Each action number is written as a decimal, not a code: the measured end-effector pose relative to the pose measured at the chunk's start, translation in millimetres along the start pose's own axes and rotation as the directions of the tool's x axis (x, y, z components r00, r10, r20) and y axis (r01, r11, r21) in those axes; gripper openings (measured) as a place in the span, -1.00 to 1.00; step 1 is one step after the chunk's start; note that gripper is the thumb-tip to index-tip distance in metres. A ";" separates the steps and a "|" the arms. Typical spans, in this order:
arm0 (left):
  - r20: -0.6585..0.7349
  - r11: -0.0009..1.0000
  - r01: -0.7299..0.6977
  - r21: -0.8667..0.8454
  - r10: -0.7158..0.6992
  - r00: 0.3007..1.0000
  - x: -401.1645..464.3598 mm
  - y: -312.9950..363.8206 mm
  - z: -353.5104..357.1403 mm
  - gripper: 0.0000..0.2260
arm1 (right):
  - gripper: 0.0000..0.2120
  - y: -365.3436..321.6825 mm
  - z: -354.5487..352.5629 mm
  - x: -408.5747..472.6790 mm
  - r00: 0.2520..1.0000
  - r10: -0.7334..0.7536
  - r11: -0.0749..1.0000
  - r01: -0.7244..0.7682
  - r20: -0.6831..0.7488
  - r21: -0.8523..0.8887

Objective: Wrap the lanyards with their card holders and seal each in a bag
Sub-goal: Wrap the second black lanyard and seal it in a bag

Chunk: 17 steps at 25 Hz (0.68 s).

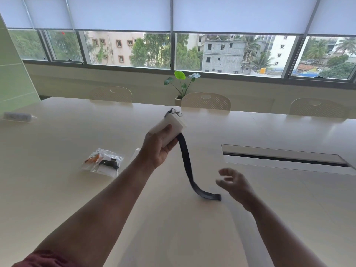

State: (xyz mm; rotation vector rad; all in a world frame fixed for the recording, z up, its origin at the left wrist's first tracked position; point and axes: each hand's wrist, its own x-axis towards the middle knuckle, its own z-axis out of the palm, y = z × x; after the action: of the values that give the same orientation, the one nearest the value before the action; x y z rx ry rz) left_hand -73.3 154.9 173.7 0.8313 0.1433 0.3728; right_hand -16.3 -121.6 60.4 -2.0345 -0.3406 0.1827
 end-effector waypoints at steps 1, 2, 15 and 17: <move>0.042 0.999 0.030 0.029 -0.031 0.999 -3.3 -5.6 3.5 -0.80 | -0.65 -14.8 1.9 1.0 0.999 -0.044 0.996 0.043 0.011 0.076; 0.077 0.996 0.066 0.061 -0.071 0.995 -6.7 -12.3 6.8 -0.79 | -0.57 -30.7 4.2 1.2 0.995 -0.081 0.979 0.069 0.053 0.194; 0.263 0.955 0.076 0.286 -0.154 0.952 -32.8 -56.0 12.8 -0.90 | -0.76 -76.2 50.8 -19.4 0.982 -0.158 0.857 0.085 0.103 0.508; 0.255 0.936 0.027 0.350 -0.122 0.959 -33.3 -59.7 11.1 -0.88 | -0.77 -74.1 51.5 -19.4 0.989 -0.118 0.881 0.061 0.092 0.469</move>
State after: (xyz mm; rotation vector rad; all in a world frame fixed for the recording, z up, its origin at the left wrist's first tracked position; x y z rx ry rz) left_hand -85.2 98.0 136.1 1.2117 -0.0194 0.1572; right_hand -60.7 -51.9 101.4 -1.5307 -0.4201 0.2987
